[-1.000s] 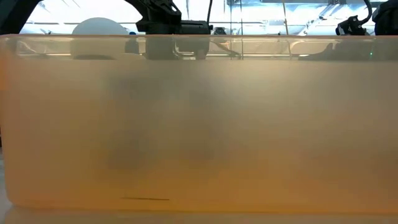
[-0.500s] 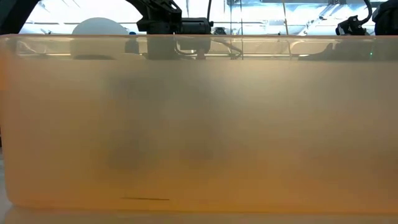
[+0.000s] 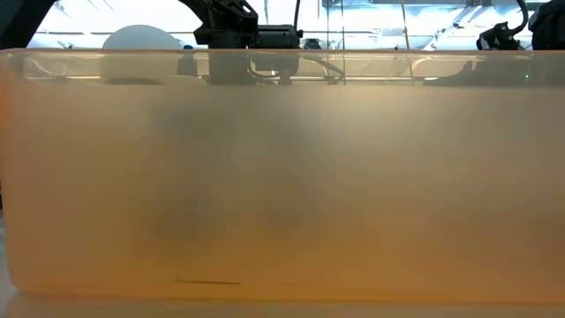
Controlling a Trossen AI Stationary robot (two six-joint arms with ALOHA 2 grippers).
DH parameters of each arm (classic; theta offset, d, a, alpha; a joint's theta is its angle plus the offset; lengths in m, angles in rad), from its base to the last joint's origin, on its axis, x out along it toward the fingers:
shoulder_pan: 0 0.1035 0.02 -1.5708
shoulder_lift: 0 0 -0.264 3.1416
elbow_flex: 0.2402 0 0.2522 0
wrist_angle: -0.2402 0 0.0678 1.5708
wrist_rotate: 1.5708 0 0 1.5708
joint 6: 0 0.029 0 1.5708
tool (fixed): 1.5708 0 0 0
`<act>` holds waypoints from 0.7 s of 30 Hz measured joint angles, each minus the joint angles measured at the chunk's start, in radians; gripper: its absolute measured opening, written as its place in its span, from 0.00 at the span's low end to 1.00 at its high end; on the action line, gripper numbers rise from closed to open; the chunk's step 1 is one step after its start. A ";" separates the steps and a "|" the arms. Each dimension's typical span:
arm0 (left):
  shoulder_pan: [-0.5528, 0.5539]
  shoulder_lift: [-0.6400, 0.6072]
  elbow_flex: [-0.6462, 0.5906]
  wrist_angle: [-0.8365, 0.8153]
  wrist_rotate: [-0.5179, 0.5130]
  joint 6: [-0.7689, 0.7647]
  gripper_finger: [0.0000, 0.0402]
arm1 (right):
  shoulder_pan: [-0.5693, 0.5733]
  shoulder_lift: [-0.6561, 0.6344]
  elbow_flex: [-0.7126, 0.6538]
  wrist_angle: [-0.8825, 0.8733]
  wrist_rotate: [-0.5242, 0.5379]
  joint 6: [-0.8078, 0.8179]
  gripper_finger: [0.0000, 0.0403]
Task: Pick & Place food coloring
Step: Put the large black food coloring bottle into the orange container
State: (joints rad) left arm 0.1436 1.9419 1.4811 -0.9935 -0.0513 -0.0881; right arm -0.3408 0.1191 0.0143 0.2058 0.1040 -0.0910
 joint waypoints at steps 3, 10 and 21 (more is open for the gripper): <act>0.000 0.000 0.000 0.000 0.000 -0.003 0.36 | 0.000 0.000 0.000 0.000 0.000 0.000 0.27; -0.023 -0.011 0.051 -0.086 -0.018 0.001 0.36 | 0.000 0.000 0.000 0.000 0.000 0.000 0.27; -0.275 -0.034 0.495 -0.403 -0.072 -0.097 0.36 | 0.000 0.000 0.000 0.000 0.000 0.000 0.27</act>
State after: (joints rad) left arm -0.1310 1.9077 1.9765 -1.3968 -0.1236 -0.1855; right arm -0.3405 0.1192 0.0144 0.2058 0.1040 -0.0910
